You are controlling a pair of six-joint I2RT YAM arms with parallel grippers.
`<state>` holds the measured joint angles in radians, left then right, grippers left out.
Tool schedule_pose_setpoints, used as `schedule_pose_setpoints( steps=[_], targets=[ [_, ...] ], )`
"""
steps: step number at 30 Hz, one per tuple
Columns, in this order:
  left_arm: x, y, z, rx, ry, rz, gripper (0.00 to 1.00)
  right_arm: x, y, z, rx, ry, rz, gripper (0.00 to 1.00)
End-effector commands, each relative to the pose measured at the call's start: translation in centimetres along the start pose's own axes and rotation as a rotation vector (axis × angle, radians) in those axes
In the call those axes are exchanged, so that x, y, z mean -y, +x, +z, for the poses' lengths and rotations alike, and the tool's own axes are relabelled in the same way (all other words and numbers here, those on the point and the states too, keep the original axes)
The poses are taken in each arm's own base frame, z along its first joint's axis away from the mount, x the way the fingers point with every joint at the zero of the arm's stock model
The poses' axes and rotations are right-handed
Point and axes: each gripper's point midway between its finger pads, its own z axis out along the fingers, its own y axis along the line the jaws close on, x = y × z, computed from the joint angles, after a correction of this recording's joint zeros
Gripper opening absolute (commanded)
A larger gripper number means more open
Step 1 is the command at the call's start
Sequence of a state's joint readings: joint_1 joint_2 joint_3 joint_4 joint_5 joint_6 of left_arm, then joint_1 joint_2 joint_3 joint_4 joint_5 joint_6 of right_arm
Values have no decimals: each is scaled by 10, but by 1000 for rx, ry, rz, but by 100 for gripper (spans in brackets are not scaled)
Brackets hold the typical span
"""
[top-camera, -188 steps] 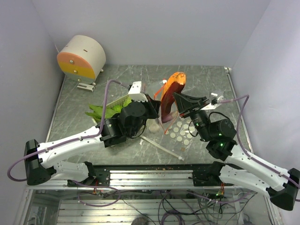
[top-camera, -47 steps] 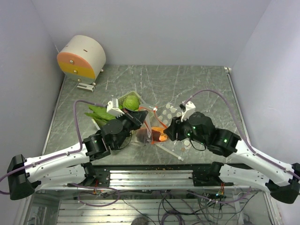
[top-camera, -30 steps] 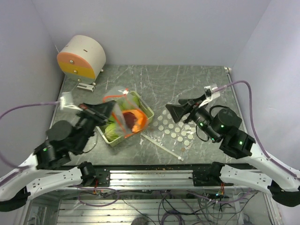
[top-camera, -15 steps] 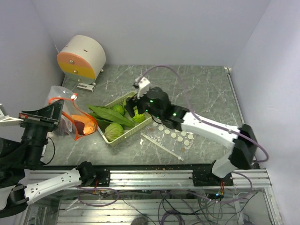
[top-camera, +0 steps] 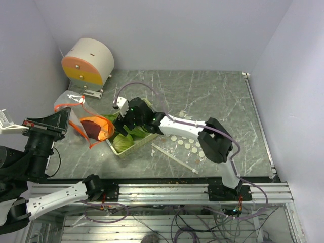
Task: Place the food in the zip-top bag and seal the zipper
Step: Pick up the fake vegetable from the bin.
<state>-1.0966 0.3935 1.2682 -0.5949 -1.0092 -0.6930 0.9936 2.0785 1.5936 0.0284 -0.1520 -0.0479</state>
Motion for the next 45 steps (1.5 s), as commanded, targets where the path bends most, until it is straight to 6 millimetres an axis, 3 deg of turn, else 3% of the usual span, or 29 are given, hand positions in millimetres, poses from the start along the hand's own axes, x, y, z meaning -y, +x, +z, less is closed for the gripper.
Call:
schedule_pose_setpoints(
  steps=[1, 11, 17, 19, 21, 23, 24, 26, 31, 36, 41, 45],
  targets=[
    [3, -12, -4, 14, 22, -13, 7, -3, 5, 22, 7, -41, -32, 86],
    [1, -10, -4, 14, 23, -11, 7, -1, 30, 56, -32, -26, -48, 86],
    [1, -7, -3, 8, 24, -13, 7, 4, 43, 67, -58, 17, -38, 78],
    [1, -6, -3, 7, 24, -14, 7, 6, 46, 67, -61, 30, -31, 68],
    [1, -6, -3, 9, 23, -15, 7, 8, 45, 65, -50, 47, -23, 33],
    [0, -6, -3, 11, 20, -17, 7, 12, 38, 60, -30, 71, -12, 10],
    [0, -6, -3, 12, 20, -21, 7, 14, 35, 57, -23, 81, -6, 3],
    [2, -5, -3, 11, 25, -26, 7, 17, 21, 48, 6, 105, 3, 0],
    [7, -2, -1, 2, 37, -31, 7, 26, -33, 4, 142, 132, 65, 0],
    [18, 4, 4, -11, 56, -33, 7, 50, -96, -75, 338, 189, 190, 0],
    [32, 16, 10, -31, 84, -44, 7, 74, -133, -162, 514, 284, 297, 0],
    [48, 35, 18, -64, 118, -56, 7, 77, -145, -223, 608, 334, 342, 0]
  ],
)
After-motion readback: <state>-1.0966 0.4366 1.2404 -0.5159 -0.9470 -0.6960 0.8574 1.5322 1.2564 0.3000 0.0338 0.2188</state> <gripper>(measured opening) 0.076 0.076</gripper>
